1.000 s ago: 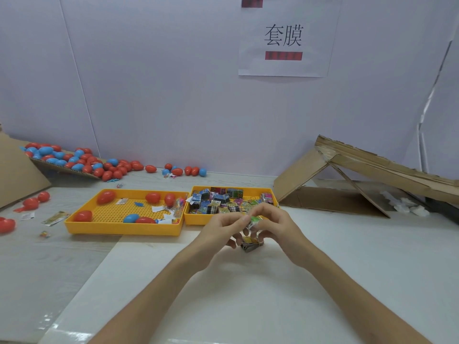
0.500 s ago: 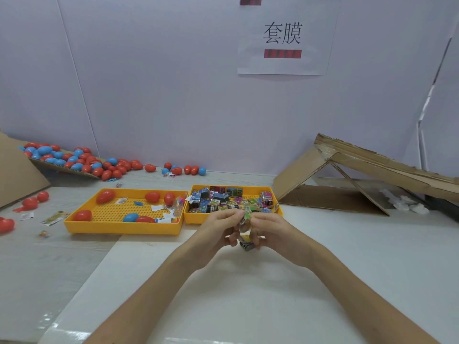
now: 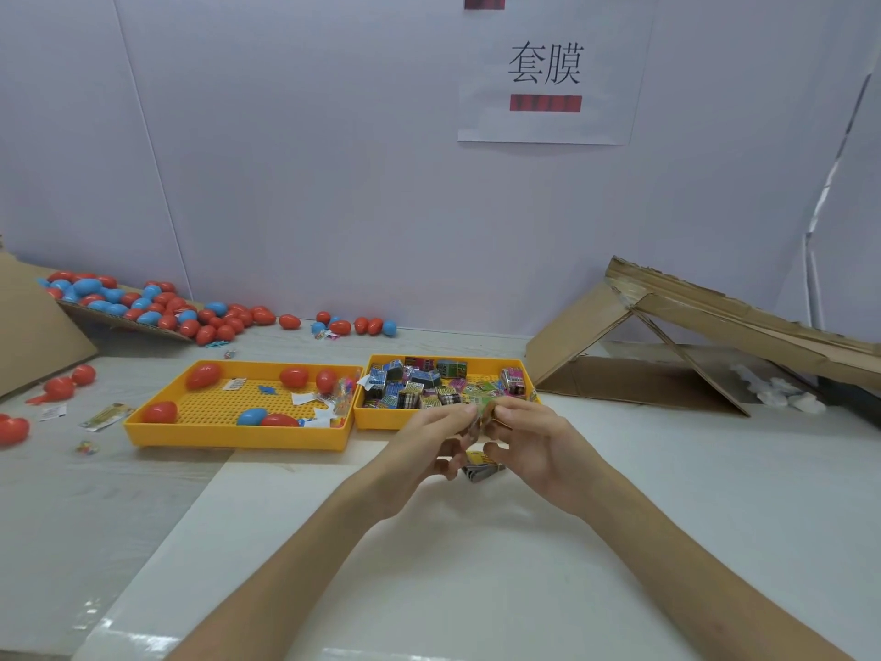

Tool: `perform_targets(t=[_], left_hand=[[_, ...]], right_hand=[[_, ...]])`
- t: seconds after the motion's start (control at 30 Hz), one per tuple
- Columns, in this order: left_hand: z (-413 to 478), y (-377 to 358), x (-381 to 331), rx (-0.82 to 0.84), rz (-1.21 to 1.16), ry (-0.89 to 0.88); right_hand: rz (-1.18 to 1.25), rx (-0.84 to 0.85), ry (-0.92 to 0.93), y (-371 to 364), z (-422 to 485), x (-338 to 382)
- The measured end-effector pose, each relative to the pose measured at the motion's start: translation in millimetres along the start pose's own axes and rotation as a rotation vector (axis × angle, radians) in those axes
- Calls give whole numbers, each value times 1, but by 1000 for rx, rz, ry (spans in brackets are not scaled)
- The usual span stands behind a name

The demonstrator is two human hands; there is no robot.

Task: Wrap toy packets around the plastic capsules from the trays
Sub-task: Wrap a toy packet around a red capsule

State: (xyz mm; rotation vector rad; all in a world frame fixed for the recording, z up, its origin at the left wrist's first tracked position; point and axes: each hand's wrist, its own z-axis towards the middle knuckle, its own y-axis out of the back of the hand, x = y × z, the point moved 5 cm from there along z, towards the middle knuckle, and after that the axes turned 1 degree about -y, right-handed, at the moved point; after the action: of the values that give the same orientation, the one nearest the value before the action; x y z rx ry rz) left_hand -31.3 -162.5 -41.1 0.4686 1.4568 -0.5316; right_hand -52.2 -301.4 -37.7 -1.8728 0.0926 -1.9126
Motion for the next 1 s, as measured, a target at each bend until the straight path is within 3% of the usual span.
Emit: perform_targets(t=[0.23, 0.63, 1.0], left_hand=[[1, -1, 0, 0, -26, 12], [-6, -5, -4, 71, -90, 12], [-9, -4, -10, 91, -171, -36]], right_hand=[[54, -22, 8, -1, -2, -1], [-320, 68, 53, -10, -7, 11], [-125, 15, 88, -7, -5, 7]])
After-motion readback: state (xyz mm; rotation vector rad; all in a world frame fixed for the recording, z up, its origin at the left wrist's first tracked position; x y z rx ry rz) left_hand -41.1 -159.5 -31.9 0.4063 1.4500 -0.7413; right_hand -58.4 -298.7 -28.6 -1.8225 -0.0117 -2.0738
